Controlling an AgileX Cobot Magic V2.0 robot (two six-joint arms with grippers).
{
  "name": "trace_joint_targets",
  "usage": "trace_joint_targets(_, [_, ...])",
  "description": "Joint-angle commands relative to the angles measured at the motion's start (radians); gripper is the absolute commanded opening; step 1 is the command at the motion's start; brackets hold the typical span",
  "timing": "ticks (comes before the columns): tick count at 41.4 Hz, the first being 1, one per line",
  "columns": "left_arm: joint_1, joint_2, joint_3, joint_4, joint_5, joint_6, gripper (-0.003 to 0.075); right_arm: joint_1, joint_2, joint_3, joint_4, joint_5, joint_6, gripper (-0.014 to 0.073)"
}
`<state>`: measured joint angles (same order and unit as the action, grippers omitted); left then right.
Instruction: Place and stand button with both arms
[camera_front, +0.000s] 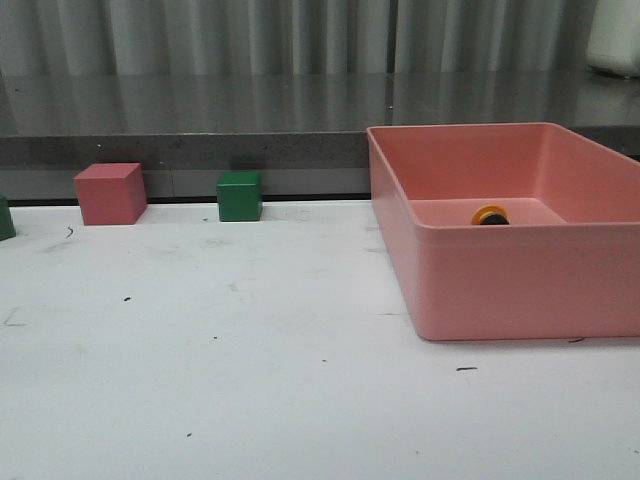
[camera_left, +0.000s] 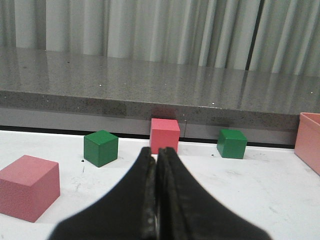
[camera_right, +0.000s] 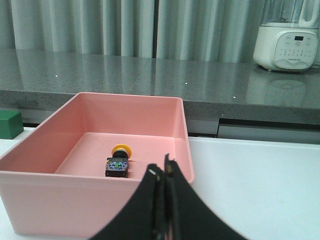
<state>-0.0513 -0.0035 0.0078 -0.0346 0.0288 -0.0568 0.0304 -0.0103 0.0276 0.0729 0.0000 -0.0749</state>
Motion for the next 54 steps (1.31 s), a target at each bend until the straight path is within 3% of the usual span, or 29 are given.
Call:
trace_joint_targets(1, [0.002,-0.022,0.015,0.000,-0.084,-0.011,-0.0020,-0.004,-0.019,-0.004,0.001,-0.074,-0.007,-0.0069])
trace_joint_targets(32, [0.002,-0.022,0.015,0.000,-0.088,-0.011,-0.0020,-0.004,-0.019,-0.004,0.001,-0.089,-0.007,-0.0069])
trace_joint_targets(42, [0.002,-0.022,-0.035,0.000,-0.184,-0.011,-0.0020,-0.004,-0.019,-0.067,0.001,-0.097,-0.007,-0.0069])
trace_joint_targets(47, [0.002,-0.011,-0.157,-0.002,-0.091,-0.011,-0.0020,-0.004,-0.007,-0.217,0.001,0.055,-0.007,-0.0069])
trace_joint_targets(54, [0.002,0.081,-0.424,-0.002,0.193,-0.011,-0.0020,-0.004,0.099,-0.470,0.001,0.292,-0.007,-0.0069])
